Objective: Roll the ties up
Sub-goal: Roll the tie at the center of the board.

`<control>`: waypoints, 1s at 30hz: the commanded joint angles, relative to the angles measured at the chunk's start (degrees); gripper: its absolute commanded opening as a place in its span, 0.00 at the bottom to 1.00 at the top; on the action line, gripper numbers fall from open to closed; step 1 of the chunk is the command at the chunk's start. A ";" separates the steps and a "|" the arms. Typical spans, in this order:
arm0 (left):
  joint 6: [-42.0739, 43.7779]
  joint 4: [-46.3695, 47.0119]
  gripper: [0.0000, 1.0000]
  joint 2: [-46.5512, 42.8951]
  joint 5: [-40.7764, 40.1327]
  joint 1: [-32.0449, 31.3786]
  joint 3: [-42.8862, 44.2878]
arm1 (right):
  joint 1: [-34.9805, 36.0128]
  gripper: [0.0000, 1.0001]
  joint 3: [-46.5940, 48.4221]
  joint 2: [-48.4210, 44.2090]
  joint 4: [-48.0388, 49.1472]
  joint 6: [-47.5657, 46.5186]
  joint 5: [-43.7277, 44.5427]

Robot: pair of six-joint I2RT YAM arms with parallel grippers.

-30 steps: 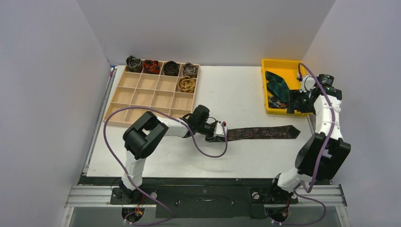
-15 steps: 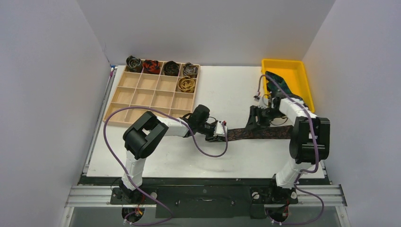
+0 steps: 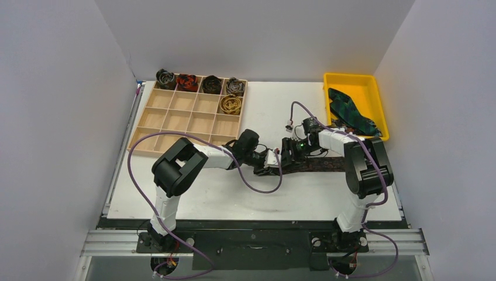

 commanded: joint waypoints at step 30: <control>-0.50 -16.61 0.06 5.30 -6.44 0.06 -3.94 | 1.30 0.05 -0.08 0.83 4.05 1.53 -8.49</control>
